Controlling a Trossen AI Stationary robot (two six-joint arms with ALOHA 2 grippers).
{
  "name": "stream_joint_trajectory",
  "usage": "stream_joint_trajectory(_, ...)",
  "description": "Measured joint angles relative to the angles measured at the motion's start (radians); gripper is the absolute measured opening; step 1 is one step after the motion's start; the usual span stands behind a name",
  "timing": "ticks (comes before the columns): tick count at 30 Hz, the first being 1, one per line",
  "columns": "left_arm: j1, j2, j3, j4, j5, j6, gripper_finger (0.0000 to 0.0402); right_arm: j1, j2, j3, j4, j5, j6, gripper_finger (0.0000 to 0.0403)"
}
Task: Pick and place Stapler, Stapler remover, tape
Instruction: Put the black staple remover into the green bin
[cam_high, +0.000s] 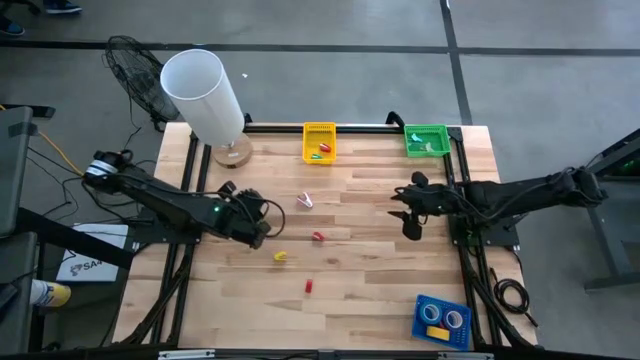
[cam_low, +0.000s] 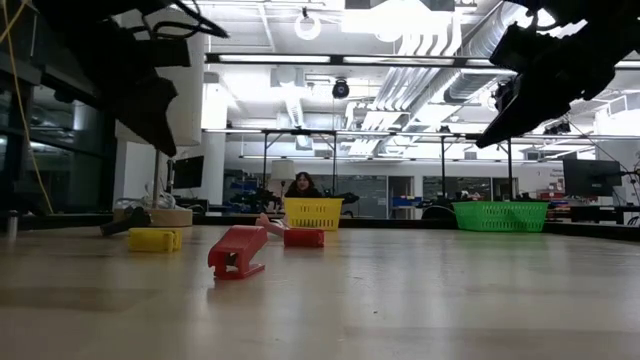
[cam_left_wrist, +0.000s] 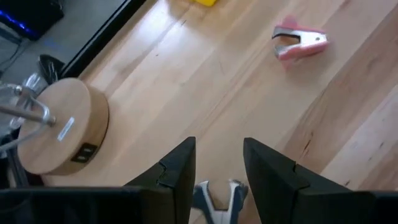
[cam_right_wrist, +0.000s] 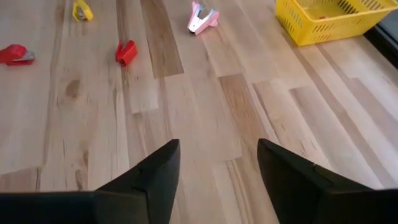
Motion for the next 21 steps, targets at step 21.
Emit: stream_joint_trajectory(21,0.138,-0.026,-0.168,-0.1,0.16,-0.21,0.0206,0.0,0.026,0.0,0.06,0.105,0.016,0.0225)
